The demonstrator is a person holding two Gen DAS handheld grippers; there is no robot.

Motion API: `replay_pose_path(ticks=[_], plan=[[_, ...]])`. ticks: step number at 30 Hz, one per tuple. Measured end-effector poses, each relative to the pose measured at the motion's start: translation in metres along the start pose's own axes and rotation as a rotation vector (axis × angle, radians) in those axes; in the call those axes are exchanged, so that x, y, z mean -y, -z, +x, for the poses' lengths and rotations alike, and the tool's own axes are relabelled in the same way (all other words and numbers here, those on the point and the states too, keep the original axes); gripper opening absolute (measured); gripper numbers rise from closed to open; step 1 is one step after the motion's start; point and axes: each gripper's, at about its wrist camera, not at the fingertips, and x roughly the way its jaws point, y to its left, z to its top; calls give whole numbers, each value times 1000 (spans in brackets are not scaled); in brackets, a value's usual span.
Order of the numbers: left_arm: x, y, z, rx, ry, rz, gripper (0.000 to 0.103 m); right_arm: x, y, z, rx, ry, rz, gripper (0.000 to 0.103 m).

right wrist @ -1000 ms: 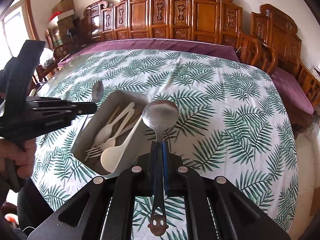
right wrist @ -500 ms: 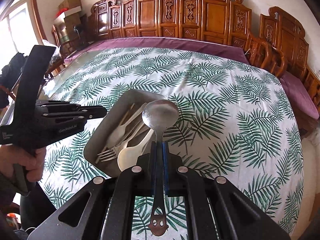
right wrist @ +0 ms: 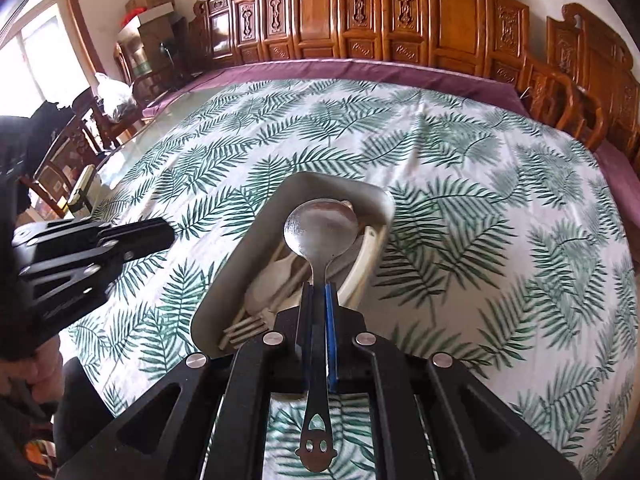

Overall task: Organize utensils
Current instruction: 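Carry the silver spoon to the grey tray and lower it inside with the right tool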

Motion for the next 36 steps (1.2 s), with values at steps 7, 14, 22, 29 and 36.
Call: replay_pose_path(ticks=[7,14,22,29,36], plan=[[-15,4,-11,28,-21,-19,4,-12,-15,39,-50,-4,-25,7],[-26,8,-17,32,-29,-27,4,-16,-30,72,-90,30,-28,7],[-34,11,-16,26,-46,-40,4,-12,-37,80,-77,28,-28,7],[-31,11,-15,25,-46,-34,4,-11,-42,81,-67,22,-4,8],[-29,12,-17,26,-52,-32,4,-12,-42,68,-37,-23,-13,7]])
